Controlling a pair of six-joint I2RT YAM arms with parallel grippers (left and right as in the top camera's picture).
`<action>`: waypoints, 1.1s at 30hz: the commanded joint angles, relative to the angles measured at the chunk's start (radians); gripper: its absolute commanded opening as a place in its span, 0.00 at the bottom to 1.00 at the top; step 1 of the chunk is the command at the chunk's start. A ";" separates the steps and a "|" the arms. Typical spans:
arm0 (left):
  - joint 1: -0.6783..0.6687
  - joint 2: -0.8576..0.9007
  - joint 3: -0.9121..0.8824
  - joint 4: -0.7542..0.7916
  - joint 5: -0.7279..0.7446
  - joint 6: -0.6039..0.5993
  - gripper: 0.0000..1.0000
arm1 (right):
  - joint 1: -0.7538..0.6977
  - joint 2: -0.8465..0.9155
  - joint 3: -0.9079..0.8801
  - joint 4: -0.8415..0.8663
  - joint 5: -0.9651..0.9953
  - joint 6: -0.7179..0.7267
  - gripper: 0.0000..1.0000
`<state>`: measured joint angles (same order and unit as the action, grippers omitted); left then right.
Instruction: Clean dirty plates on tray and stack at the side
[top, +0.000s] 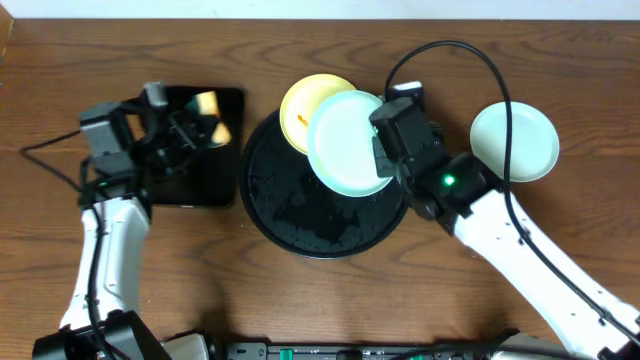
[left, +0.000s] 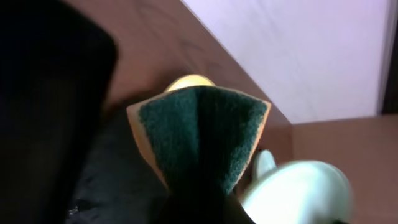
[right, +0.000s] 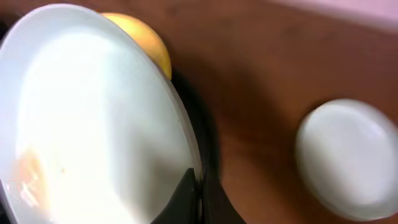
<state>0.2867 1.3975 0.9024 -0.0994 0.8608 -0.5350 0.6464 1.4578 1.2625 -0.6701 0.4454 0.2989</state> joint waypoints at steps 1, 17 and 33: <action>0.086 -0.004 0.010 -0.077 0.009 0.126 0.08 | 0.121 -0.006 0.007 -0.011 0.397 -0.163 0.01; 0.116 0.002 -0.008 -0.168 -0.087 0.142 0.08 | 0.412 0.159 0.006 0.092 0.917 -0.136 0.01; 0.100 0.002 -0.008 -0.222 -0.087 0.142 0.08 | -0.074 0.066 0.006 -0.024 -0.157 0.188 0.01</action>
<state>0.4011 1.3987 0.9016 -0.3141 0.7780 -0.4133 0.7059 1.5898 1.2625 -0.6769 0.6628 0.3401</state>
